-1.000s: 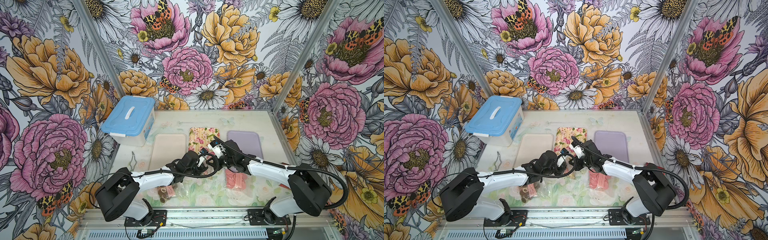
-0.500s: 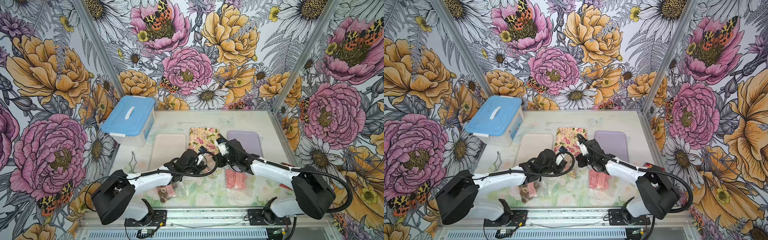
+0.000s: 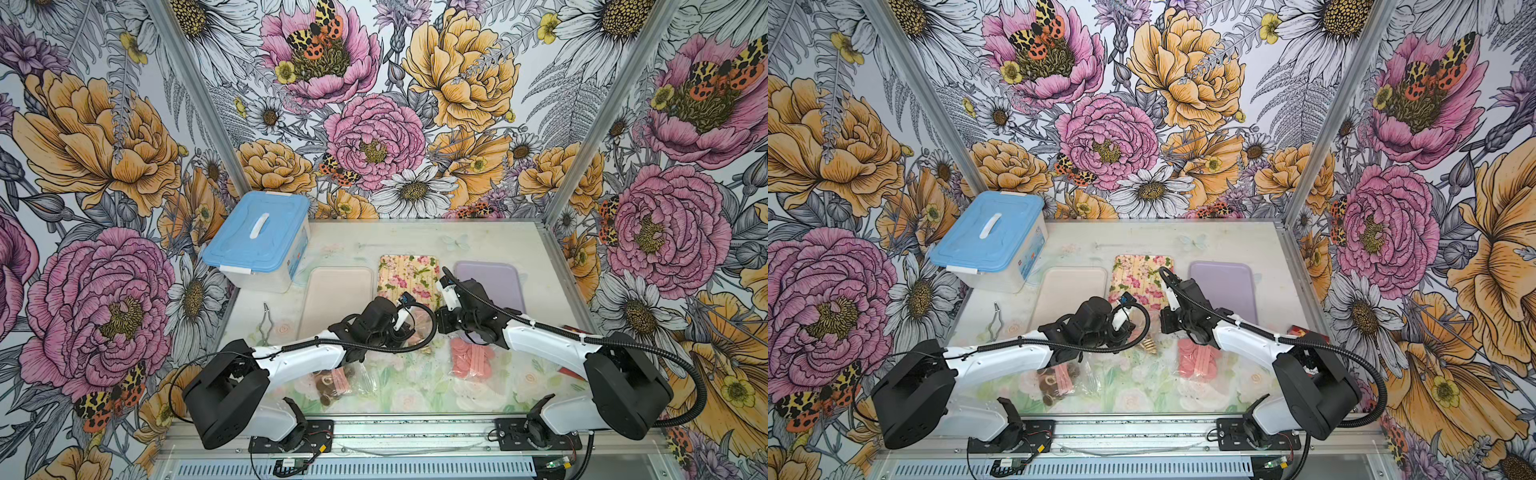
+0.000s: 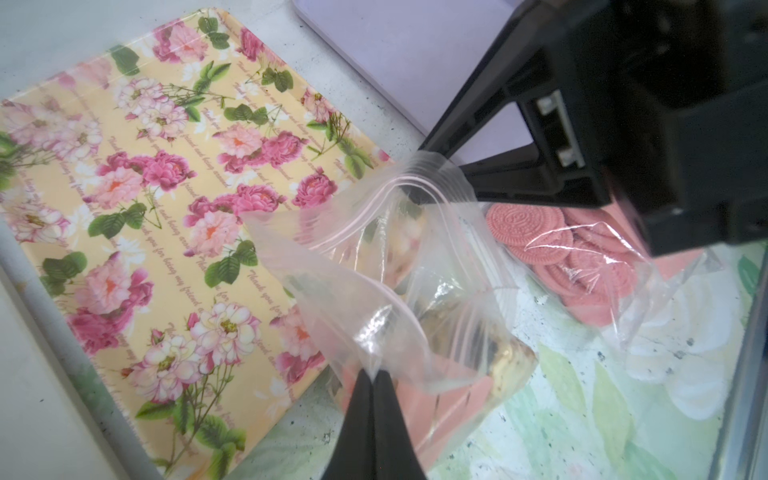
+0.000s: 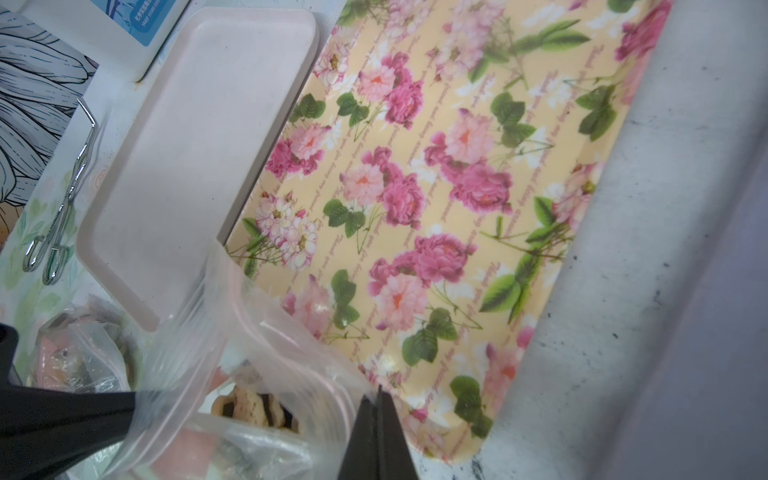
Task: Pour cookies out of the ziploc bag
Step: Open the ziploc bag at the center of the board, then adjust the ziploc bag on the tray.
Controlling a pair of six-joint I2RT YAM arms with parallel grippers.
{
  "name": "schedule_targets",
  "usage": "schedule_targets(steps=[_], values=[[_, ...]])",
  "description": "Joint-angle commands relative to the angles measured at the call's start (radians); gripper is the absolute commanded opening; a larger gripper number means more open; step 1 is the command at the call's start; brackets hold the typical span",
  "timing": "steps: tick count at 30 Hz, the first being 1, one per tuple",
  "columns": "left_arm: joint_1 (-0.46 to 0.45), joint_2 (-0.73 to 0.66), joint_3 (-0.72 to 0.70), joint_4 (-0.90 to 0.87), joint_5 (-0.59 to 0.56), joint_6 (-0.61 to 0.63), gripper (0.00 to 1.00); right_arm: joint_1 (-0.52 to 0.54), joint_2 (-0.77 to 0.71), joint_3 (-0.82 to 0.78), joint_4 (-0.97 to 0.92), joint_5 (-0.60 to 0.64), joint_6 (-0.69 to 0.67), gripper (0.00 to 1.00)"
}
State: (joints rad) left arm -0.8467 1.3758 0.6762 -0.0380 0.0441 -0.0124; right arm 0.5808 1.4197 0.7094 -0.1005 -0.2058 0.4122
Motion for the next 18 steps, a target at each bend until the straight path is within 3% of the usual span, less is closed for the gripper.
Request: schedule_targets(steps=[1, 6, 13, 14, 18], values=[[0.004, -0.072, -0.02, -0.001, 0.043, 0.012, 0.0, -0.022, -0.002, 0.013, -0.006, 0.045, 0.011, 0.0], [0.004, -0.145, -0.053, 0.019, 0.059, 0.01, 0.0, -0.024, -0.003, 0.014, 0.004, 0.007, 0.013, 0.0], [0.008, -0.123, -0.053, 0.04, 0.053, -0.007, 0.0, -0.038, -0.044, -0.007, 0.026, 0.018, 0.022, 0.0], [0.006, -0.124, -0.053, 0.042, 0.052, -0.013, 0.0, -0.045, -0.051, -0.012, 0.034, 0.018, 0.026, 0.03], [0.004, -0.165, -0.055, 0.059, 0.007, -0.059, 0.0, -0.078, -0.087, -0.03, 0.064, -0.011, 0.044, 0.31]])
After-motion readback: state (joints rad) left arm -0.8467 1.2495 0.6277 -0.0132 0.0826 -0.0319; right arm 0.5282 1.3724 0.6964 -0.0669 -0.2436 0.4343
